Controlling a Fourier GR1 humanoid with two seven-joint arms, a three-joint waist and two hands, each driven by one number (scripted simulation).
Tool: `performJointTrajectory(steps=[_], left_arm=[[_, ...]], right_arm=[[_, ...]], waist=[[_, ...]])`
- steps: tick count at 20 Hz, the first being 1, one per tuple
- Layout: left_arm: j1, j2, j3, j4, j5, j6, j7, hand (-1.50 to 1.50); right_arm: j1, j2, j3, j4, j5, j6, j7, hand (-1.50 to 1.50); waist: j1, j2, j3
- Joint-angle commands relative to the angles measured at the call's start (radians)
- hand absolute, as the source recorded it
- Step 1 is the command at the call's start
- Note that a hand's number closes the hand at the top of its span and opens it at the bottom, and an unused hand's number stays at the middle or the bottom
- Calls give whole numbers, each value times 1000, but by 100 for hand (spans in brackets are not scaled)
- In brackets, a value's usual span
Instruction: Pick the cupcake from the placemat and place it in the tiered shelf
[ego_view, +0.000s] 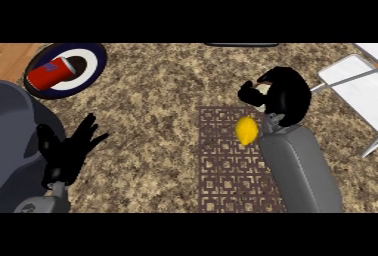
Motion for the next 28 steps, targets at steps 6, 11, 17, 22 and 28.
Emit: performJointTrajectory(steps=[6, 11, 17, 22, 28], left_arm=[[38, -3, 9, 60, -10, -8, -34, 0], [30, 3, 9, 29, -2, -10, 10, 0], [38, -1, 4, 22, -14, -5, 17, 0], [-13, -2, 19, 61, -6, -13, 27, 0], [36, -4, 20, -11, -4, -1, 52, 0]], right_arm=[[-344, -19, -105, -12, 296, 141, 316, 150], [-489, -92, -201, -15, 338, 282, 282, 150], [-589, -172, -339, 3, 351, 348, 220, 150], [-689, -278, -438, 78, 353, 377, 135, 150], [-720, -414, -535, 155, 332, 431, 22, 150]], waist=[[-20, -7, -6], [-24, -8, -5], [-26, -6, -4], [-24, -1, -4], [-16, -3, -3]])
